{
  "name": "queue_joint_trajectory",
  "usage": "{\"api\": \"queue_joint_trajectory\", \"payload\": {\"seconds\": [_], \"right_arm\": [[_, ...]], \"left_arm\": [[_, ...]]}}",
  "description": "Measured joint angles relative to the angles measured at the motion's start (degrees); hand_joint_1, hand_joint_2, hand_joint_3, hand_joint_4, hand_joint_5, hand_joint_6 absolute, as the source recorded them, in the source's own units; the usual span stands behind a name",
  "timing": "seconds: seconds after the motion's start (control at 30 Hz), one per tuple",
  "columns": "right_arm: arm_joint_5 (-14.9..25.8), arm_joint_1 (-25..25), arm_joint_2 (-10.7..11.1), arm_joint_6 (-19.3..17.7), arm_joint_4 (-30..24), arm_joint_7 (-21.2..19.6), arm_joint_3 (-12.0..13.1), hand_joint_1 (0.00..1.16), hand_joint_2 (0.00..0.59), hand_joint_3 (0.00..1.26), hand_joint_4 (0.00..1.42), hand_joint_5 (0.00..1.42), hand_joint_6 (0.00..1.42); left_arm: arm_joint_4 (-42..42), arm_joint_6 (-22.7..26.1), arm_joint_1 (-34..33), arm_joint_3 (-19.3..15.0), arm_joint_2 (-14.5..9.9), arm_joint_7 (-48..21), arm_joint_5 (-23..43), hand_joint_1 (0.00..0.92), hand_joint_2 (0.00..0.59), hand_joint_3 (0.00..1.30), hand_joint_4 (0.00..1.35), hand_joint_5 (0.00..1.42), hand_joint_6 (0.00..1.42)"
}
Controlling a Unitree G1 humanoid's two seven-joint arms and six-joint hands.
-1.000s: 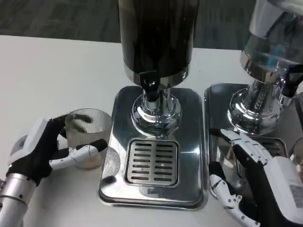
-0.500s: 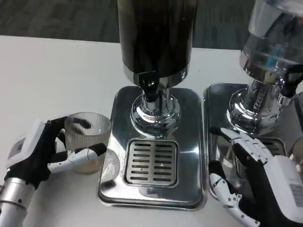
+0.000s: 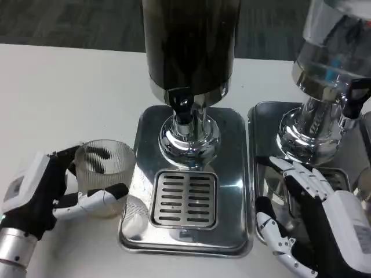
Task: Grasp the cup under the faucet to collect the drink, then remove the cup.
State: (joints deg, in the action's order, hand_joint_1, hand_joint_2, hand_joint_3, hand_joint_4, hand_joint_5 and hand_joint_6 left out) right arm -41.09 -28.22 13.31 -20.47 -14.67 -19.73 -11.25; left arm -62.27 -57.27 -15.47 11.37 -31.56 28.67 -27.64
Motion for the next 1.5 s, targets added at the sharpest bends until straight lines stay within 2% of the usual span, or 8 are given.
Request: {"api": "queue_joint_trajectory", "payload": {"seconds": [0.13,0.33,0.47,0.67,1.07,1.3,1.4,1.5], "right_arm": [[0.0,0.0,-0.1,0.0,0.0,0.0,-0.2,0.30,0.438,0.24,0.21,0.16,0.08],[0.0,-0.2,-0.3,0.0,0.0,0.0,-0.2,0.30,0.439,0.24,0.21,0.16,0.08],[-0.2,-1.0,-0.7,0.0,-0.1,-0.2,-0.1,0.30,0.442,0.24,0.21,0.16,0.08],[-0.2,-2.6,-1.3,0.0,-1.4,-1.0,0.4,0.30,0.443,0.24,0.21,0.16,0.08],[-1.2,-3.6,-2.0,0.0,-1.7,-1.2,0.4,0.29,0.444,0.24,0.21,0.16,0.08],[-1.3,-3.8,-2.4,0.0,-1.7,-1.2,0.2,0.29,0.444,0.24,0.21,0.16,0.08],[-1.3,-3.7,-2.5,0.0,-1.7,-1.2,0.2,0.29,0.444,0.24,0.21,0.16,0.08],[-1.2,-3.5,-2.5,0.0,-1.7,-1.2,0.2,0.29,0.444,0.24,0.21,0.17,0.09]], "left_arm": [[2.4,-1.9,0.0,-1.1,0.0,0.0,0.0,0.393,0.137,0.61,0.66,0.97,1.35],[3.1,-2.3,-1.0,-1.1,0.8,-0.9,-0.3,0.392,0.136,0.61,0.66,0.97,1.35],[2.1,-1.7,-3.1,0.2,1.9,-2.3,-1.2,0.389,0.133,0.61,0.66,0.96,1.34],[-0.5,0.2,-5.3,3.2,5.1,-4.2,-3.3,0.388,0.132,0.61,0.66,0.96,1.34],[-1.7,1.0,-7.9,5.3,6.4,-4.2,-4.3,0.378,0.135,0.61,0.65,0.93,1.30],[-1.7,1.1,-9.2,6.9,6.7,-5.4,-4.5,0.345,0.150,0.55,0.57,0.84,1.19],[-1.2,1.2,-9.3,7.9,6.4,-5.4,-4.8,0.297,0.138,0.48,0.51,0.74,1.09],[-0.8,1.7,-9.3,8.4,5.5,-5.8,-5.8,0.241,0.114,0.40,0.41,0.62,0.93]]}}
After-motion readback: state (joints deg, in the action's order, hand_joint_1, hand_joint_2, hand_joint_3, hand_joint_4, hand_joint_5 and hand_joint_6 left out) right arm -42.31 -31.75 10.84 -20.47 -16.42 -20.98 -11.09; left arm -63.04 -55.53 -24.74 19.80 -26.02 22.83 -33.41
